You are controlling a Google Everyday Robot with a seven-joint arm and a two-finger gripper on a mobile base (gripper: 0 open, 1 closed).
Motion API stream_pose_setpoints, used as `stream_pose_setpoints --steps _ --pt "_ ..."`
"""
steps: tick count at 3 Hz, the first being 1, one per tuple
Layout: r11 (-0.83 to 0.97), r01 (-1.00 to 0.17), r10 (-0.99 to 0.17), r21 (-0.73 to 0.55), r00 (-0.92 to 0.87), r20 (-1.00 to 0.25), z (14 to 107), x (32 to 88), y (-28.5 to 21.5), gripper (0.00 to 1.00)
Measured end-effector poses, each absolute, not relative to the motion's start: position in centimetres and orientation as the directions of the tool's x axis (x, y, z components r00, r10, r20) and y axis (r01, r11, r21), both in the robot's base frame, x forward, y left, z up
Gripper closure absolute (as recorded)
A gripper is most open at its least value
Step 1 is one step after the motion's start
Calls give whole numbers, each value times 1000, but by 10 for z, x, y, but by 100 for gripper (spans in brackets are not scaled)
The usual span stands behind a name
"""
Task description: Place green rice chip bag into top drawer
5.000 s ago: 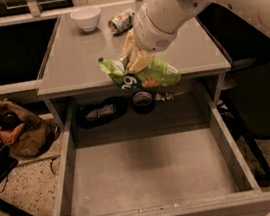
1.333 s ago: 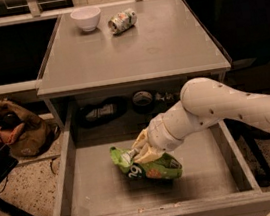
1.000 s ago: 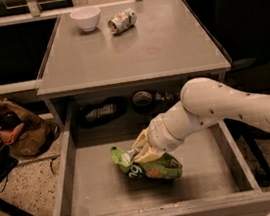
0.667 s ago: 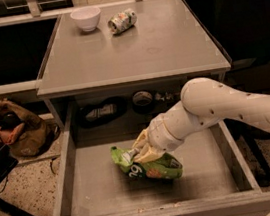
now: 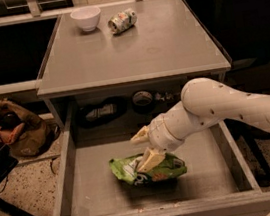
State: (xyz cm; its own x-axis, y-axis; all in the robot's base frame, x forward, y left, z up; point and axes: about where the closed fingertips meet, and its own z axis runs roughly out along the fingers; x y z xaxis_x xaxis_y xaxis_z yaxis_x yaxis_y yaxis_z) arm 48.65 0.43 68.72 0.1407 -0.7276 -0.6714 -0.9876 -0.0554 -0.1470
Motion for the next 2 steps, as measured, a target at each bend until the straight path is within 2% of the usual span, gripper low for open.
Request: stream_pose_setpoints --steps 1,2 --pt "-56 -988 -728 -147 141 -671 687 486 4 0" --pt "-56 -988 -728 -147 141 -671 687 486 4 0"
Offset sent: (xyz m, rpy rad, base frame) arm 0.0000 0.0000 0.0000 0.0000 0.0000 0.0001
